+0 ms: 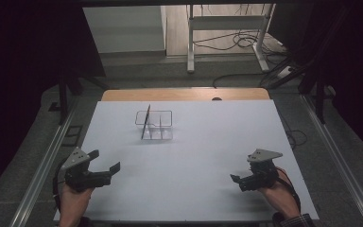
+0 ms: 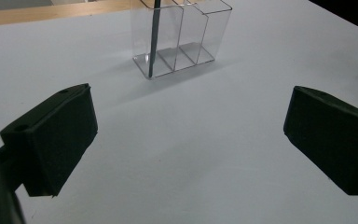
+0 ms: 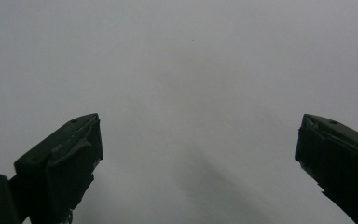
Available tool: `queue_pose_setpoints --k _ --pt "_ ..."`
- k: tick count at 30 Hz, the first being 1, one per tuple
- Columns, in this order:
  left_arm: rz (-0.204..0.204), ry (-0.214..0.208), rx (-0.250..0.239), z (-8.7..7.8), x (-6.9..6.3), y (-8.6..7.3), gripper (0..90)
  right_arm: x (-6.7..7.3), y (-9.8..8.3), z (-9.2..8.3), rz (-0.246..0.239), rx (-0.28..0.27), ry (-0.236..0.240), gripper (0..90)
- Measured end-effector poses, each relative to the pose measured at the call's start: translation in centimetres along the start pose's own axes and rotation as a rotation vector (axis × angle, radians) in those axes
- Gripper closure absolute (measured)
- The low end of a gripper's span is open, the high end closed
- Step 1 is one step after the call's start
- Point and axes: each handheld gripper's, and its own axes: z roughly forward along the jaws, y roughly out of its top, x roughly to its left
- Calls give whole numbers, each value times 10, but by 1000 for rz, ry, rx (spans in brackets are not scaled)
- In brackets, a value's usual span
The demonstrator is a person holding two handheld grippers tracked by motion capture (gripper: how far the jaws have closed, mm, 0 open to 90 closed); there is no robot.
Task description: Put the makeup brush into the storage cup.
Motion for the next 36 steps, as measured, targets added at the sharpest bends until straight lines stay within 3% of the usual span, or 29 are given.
queue_pose_setpoints --k 36 --pt "-9 54 15 -30 2 -22 32 0 0 0 2 1 -4 8"
